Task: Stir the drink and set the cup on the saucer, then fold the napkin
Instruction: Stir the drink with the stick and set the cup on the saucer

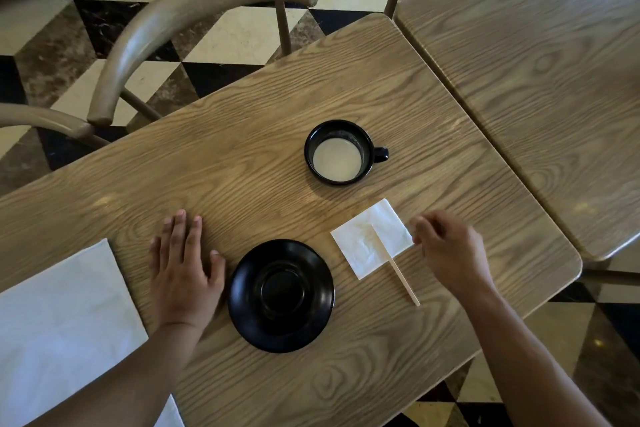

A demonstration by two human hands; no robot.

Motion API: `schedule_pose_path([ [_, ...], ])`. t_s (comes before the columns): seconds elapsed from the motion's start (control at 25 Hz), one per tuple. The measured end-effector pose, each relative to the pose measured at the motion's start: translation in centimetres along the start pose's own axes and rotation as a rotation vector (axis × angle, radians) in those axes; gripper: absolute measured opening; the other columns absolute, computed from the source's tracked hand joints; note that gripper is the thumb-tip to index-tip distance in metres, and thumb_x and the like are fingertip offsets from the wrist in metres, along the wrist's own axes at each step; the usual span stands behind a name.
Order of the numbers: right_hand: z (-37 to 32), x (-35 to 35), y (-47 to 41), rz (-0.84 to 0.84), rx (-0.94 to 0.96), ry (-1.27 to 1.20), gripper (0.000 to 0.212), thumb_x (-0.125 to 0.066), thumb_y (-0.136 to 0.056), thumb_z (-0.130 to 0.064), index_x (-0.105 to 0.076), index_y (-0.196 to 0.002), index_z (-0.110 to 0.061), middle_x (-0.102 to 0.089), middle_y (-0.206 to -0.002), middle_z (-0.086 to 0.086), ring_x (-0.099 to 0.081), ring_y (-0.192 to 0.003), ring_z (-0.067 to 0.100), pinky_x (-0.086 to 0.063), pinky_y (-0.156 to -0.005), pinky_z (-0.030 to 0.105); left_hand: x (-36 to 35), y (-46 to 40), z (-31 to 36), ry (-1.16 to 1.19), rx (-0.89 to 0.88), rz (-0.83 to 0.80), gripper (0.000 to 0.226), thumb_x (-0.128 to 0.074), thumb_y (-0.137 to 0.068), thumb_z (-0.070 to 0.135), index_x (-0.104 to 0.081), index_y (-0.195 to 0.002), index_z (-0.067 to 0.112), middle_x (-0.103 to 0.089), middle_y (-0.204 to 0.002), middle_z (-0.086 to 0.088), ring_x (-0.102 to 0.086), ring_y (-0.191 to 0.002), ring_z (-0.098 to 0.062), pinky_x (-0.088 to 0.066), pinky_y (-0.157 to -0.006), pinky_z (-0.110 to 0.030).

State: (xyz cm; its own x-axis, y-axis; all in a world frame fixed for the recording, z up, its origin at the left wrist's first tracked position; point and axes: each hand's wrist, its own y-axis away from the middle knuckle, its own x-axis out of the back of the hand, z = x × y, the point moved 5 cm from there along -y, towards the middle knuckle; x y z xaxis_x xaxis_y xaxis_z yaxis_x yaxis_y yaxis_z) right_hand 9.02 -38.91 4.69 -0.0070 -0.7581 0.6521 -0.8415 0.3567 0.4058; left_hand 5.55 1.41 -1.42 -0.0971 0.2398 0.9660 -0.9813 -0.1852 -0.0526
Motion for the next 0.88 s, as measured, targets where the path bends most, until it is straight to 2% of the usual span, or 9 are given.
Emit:
schedule_pose_path([
  [0.08, -2.2, -0.5, -2.8, -0.031, 0.053, -0.133, 0.017, -0.056, -0.098, -0.029, -0.070, -0.089, -0.027, -0.068, -0.066, -0.005, -0.059, -0.054, 0.005, -0.045, -0.058, 0.016, 0.0, 0.0, 0.0, -0.009, -0.005, 0.010, 0.067, -0.037, -0.093, 0.037, -0.043, -0.153, 0.006, -0.035, -0.164, -0.017, -0.026, -0.155, -0.034, -0.020, -0.126, -0.057],
  [0.16, -4.1, -1.0, -5.4, -0.077, 0.125, -0.246, 0.018, -0.051, -0.102, -0.033, -0.068, -0.107, -0.034, -0.069, -0.074, -0.002, -0.061, -0.054, 0.013, -0.047, -0.059, 0.027, -0.2, 0.0, 0.0, -0.011, -0.004, 0.013, 0.067, -0.038, -0.093, 0.036, -0.044, -0.152, 0.006, -0.035, -0.164, -0.017, -0.026, -0.155, -0.034, -0.021, -0.125, -0.057],
  [0.24, -5.2, -1.7, -7.4, -0.122, 0.169, -0.252, 0.022, -0.046, -0.104, -0.036, -0.066, -0.113, -0.036, -0.068, -0.081, 0.002, -0.062, -0.054, 0.017, -0.047, -0.057, 0.032, -0.2, 0.0, 0.0, -0.013, -0.010, 0.022, 0.066, -0.039, -0.093, 0.036, -0.045, -0.152, 0.006, -0.036, -0.163, -0.017, -0.027, -0.155, -0.035, -0.023, -0.124, -0.058],
  [0.48, -6.2, -3.5, -9.9, -0.283, 0.171, -0.196, 0.034, -0.043, -0.098, -0.049, -0.067, -0.097, -0.025, -0.071, -0.087, 0.017, -0.065, -0.058, 0.023, -0.049, -0.056, 0.038, -0.2, -0.1, -0.1, -0.017, -0.022, 0.042, 0.064, -0.040, -0.094, 0.035, -0.047, -0.150, 0.005, -0.038, -0.162, -0.018, -0.029, -0.154, -0.036, -0.024, -0.124, -0.057],
  [0.6, -6.3, -4.0, -10.0, -0.380, 0.155, -0.278, 0.029, -0.043, -0.108, -0.030, -0.064, -0.102, -0.011, -0.066, -0.083, 0.023, -0.064, -0.061, 0.028, -0.050, -0.059, 0.038, -0.3, -0.1, -0.1, -0.019, -0.026, 0.043, 0.064, -0.041, -0.094, 0.034, -0.047, -0.150, 0.004, -0.038, -0.162, -0.018, -0.029, -0.154, -0.037, -0.026, -0.123, -0.059],
  [0.88, -7.0, -4.5, -10.0, -0.503, 0.121, -0.383, 0.024, -0.042, -0.109, -0.016, -0.058, -0.092, -0.011, -0.067, -0.080, 0.012, -0.068, -0.066, 0.023, -0.058, -0.062, 0.033, -0.2, -0.1, -0.1, -0.032, -0.026, 0.031, 0.064, -0.041, -0.094, 0.035, -0.047, -0.150, 0.005, -0.037, -0.163, -0.017, -0.029, -0.154, -0.036, -0.024, -0.124, -0.056],
])
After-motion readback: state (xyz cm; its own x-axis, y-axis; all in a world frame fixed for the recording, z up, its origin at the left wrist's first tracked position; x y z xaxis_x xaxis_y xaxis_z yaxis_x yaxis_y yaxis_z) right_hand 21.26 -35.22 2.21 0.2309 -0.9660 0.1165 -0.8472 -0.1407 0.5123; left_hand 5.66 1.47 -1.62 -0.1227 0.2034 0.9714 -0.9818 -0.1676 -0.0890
